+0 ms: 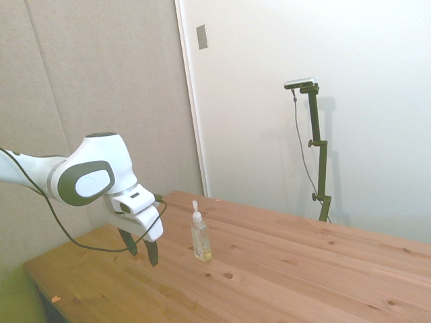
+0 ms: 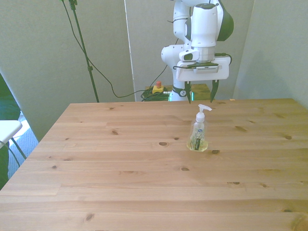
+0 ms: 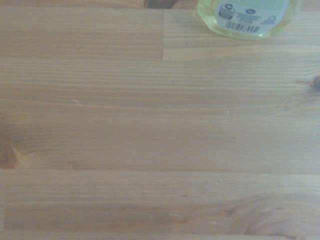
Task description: Knock down the sanitizer
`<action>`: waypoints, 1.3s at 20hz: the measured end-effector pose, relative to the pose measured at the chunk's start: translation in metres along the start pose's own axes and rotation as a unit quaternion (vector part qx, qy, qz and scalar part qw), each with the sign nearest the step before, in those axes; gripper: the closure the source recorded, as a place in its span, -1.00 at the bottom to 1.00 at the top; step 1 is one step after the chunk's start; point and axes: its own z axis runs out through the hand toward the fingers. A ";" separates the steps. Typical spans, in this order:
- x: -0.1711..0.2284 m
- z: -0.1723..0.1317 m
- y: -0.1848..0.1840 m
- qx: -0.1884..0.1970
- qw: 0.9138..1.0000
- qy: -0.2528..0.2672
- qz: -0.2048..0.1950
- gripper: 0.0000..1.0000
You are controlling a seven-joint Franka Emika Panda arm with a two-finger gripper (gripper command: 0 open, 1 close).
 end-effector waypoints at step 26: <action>0.079 0.028 -0.041 -0.024 0.998 0.021 0.062 1.00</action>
